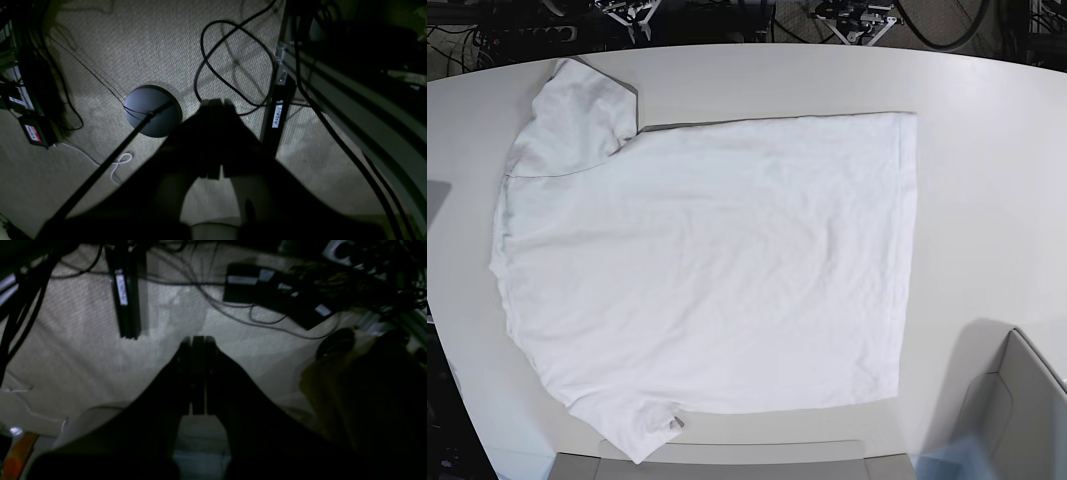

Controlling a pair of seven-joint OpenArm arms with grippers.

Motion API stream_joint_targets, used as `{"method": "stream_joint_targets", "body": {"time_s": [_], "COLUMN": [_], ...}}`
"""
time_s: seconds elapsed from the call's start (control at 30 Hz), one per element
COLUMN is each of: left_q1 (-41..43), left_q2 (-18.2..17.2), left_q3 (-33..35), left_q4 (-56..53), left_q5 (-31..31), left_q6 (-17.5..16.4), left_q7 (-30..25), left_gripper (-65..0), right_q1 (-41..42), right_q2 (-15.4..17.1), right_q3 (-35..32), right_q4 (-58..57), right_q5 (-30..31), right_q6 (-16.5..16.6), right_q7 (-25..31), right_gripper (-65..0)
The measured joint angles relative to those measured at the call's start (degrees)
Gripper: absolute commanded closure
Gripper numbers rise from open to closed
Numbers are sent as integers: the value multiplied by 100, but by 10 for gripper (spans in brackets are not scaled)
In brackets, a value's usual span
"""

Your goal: Fold the T-shirt properly

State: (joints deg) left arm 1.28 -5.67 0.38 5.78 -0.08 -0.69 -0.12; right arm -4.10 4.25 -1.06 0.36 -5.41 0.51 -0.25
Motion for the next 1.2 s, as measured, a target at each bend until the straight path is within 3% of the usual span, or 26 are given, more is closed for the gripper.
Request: {"method": "stream_joint_targets", "body": {"time_s": [0.13,0.3,0.6,0.77,0.97,1.2], "left_q1": [17,39,275,566,1768,3189], "left_q2": [13,0,-2,28,44,24], "left_q3": [-4,0,-15,-17,-17,-28], "left_q4": [-11,-9,-11,295,2094,4295], "left_q5": [0,-2,-2,-4,-11,-24], "left_q6": [-2,-2,-13,-20,-35,-37], "left_q7": [-15,-798,-2061,-1674,-1325,-1174], "left_gripper": [-2,-2,-2,-2,-2,-2], "right_q1": [-17,-315,-1268,-1550,-2509,-3674], "right_q2": [48,83,125,105,393,476], "right_q3": [-7,-9,-13,-13,-20,-59], "right_q4": [2,549,1394,2092,3270,5056], "right_q5": [0,-4,4,2,9,7], "right_q6": [-9,-42,-33,-26,-70,-17], "right_q7": [4,282,177,302,129,170], "right_gripper": [-2,-1,-1,-1,-1,-1]}}
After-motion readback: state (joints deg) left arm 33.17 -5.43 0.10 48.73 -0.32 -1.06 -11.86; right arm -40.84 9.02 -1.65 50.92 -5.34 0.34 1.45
